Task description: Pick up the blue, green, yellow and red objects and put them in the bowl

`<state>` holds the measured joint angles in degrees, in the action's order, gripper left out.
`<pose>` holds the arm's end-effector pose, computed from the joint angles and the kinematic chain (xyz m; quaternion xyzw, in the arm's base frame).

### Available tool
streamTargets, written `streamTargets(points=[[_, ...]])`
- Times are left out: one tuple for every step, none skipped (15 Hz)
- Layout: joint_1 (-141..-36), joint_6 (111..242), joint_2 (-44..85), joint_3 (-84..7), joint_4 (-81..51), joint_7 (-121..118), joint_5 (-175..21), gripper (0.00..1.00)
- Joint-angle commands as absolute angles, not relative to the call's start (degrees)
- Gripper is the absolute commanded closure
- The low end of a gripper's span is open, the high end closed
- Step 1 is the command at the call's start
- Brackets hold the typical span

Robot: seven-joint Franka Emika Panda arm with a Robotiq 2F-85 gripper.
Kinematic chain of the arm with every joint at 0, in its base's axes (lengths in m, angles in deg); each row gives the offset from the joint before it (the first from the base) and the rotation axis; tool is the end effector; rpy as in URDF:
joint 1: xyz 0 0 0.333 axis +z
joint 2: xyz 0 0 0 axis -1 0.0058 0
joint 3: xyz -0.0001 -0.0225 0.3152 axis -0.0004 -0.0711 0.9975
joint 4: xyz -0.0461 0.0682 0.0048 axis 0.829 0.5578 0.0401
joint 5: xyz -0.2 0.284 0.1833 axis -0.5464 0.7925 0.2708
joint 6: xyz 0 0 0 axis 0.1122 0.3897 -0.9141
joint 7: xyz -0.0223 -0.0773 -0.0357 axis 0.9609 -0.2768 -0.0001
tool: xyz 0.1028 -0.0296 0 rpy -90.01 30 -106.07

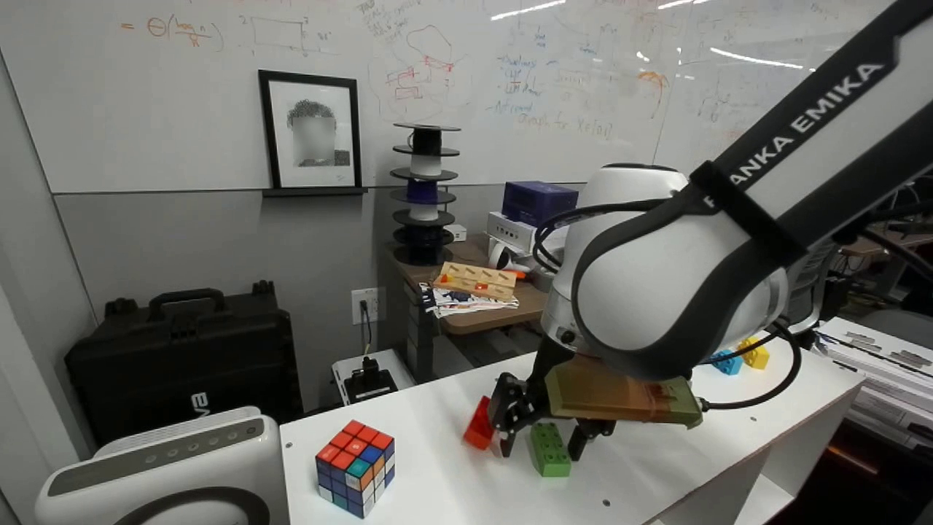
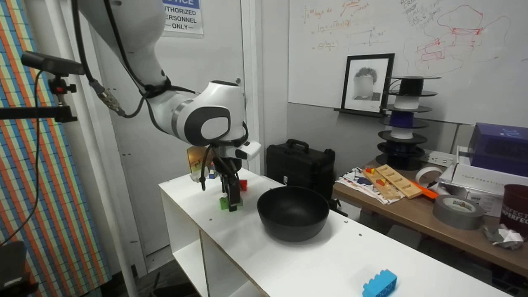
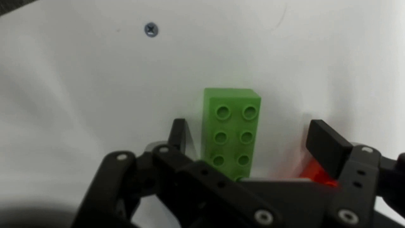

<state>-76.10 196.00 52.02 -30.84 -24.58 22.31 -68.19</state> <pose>0.6207 0.1848 0.0913 -0.9863 0.1545 -0.0137 0.0560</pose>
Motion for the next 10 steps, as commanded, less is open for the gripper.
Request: streamTargets(points=[[-74.4, 195.2, 52.6, -32.4, -24.0, 22.2, -66.9, 0.34], [-74.0, 195.3, 52.3, -33.0, -24.4, 22.3, -67.3, 0.41], [-73.7, 195.1, 52.0, -33.4, -24.7, 22.5, -67.4, 0.51], [-73.5, 195.0, 51.5, -33.6, -25.1, 22.5, -67.6, 0.58], [-73.3, 194.7, 50.9, -33.6, -25.4, 22.7, -67.6, 0.66], [-72.9, 193.9, 49.9, -33.8, -26.0, 23.1, -67.6, 0.73], [-72.3, 193.5, 49.3, -34.4, -26.4, 23.5, -67.9, 0.8], [-71.6, 193.1, 48.3, -35.4, -26.8, 24.4, -68.3, 0.85], [-70.3, 192.4, 47.3, -37.0, -27.4, 25.9, -69.2, 0.86], [-69.5, 192.3, 46.3, -38.1, -28.0, 27.0, -69.6, 0.89]])
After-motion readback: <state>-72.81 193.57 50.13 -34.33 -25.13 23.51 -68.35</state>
